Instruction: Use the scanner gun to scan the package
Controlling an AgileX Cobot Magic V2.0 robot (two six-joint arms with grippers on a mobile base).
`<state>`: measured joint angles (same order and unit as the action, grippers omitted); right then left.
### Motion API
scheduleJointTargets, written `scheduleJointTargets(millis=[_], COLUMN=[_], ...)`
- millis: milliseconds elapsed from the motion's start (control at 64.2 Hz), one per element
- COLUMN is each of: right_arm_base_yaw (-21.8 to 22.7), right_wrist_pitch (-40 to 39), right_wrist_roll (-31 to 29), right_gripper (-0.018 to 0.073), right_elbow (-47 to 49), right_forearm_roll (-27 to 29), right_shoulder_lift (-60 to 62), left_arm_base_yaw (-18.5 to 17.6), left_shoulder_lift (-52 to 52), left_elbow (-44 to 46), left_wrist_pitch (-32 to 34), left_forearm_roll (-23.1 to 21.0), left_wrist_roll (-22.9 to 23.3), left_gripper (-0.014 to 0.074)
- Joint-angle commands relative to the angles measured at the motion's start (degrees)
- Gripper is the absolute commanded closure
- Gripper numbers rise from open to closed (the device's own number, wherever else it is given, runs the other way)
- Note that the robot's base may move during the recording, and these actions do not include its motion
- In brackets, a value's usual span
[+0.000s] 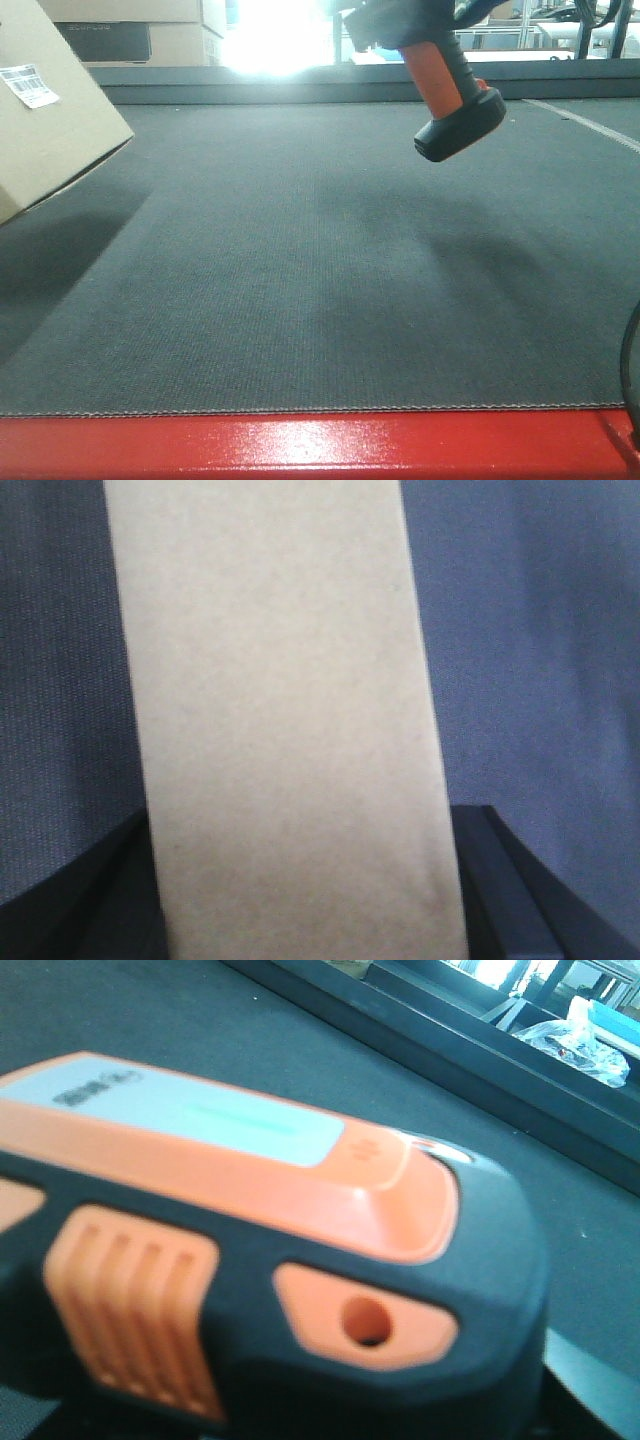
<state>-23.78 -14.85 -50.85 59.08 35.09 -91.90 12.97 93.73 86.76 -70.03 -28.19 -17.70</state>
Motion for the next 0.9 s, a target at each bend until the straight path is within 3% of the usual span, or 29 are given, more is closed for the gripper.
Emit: scheduleJointTargets(millis=[0, 623, 888], right_arm_base_yaw=[0.2, 0.2, 0.2], right_wrist_pitch=[-2.7, -2.7, -5.0], right_wrist_roll=[-0.5, -0.5, 0.7], right_gripper=[0.0712, 0.0712, 0.0712], right_elbow=[0.9, 0.9, 1.4], right_forearm_roll=[-0.7, -0.5, 10.3], right_shoulder_lift=[1.2, 1.2, 2.4], left_arm_base_yaw=[-0.3, -0.3, -0.3], left_shoulder_lift=[-0.8, -0.8, -0.8], left_elbow=[0.1, 0.1, 0.1], left_wrist_pitch=[0.1, 0.1, 0.1], left_forearm_roll=[-0.5, -0.6, -1.7], left_wrist_roll=[0.3, 0.3, 0.3], left_gripper=[0.0708, 0.0708, 0.0708])
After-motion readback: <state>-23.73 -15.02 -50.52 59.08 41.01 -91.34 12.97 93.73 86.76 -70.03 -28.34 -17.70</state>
